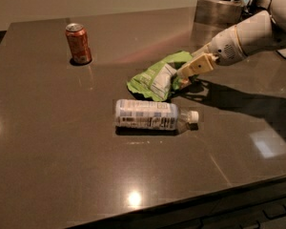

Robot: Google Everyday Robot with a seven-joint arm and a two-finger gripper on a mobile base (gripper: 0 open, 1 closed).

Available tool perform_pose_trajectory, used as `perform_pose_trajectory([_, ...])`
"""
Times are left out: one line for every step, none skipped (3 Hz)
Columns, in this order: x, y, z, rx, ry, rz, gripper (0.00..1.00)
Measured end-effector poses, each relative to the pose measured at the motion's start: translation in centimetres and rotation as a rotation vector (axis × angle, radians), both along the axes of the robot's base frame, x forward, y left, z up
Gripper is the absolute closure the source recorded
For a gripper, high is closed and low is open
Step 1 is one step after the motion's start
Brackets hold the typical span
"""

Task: Move green rice chip bag near blue plastic bottle

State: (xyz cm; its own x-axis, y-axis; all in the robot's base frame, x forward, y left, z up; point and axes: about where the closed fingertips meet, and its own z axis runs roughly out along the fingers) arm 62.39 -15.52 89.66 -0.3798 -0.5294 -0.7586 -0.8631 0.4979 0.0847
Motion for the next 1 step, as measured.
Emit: perform_pose_trajectory([0.03, 0.17, -0.12, 0.001, 0.002, 0.003, 0.00])
